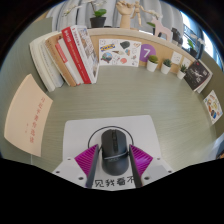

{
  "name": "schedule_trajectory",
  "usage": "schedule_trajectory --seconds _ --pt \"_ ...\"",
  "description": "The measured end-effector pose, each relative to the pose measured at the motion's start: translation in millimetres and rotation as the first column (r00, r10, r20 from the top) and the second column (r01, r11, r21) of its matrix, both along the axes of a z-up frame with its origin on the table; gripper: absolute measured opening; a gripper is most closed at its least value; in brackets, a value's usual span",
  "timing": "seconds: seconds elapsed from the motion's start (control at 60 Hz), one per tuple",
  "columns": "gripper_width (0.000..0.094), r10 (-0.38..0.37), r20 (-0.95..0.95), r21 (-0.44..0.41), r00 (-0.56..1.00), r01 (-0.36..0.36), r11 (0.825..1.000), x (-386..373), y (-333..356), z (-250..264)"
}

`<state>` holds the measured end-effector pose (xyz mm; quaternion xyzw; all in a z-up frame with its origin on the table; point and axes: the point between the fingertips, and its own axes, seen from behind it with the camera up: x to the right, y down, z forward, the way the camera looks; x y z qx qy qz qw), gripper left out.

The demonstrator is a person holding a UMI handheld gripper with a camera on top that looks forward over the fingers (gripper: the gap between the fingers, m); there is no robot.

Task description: Arrange mouse

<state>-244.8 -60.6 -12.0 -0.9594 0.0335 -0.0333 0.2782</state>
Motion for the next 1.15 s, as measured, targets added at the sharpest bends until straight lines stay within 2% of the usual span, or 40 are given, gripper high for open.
schedule_trajectory --seconds 0.033,0.083,0.117,0.25,0.35,0.517,0.7,0.983,1.15 --pt "0.0704 -0.001 -0.006 0.015 1.0 0.001 1.0 0.2 0.6 9.1" --pt "0.0803 0.0 -0.004 0.056 1.0 0.0 0.998 -0.2 3.5 27.2" --pt "0.0833 0.006 0.0 0.086 1.0 -0.006 0.996 1.3 4.4 43.1" --pt "0.0843 0.04 0.0 0.192 0.999 -0.04 0.981 -1.8 1.1 115.5" --pt "0.0851 0.041 -0.014 0.273 0.999 -0.036 0.961 -0.4 -11.4 171.6" --pt "0.0853 0.05 -0.018 0.336 0.999 -0.041 0.941 13.7 -47.6 226.7" --pt "0.0851 0.085 0.008 0.372 0.996 -0.082 0.925 33.9 -84.2 246.6" --pt "0.085 0.101 -0.022 0.367 0.995 -0.086 0.926 84.5 -135.4 251.9" --pt "0.0844 0.109 -0.038 0.393 0.993 -0.085 0.915 107.7 -152.4 263.3"
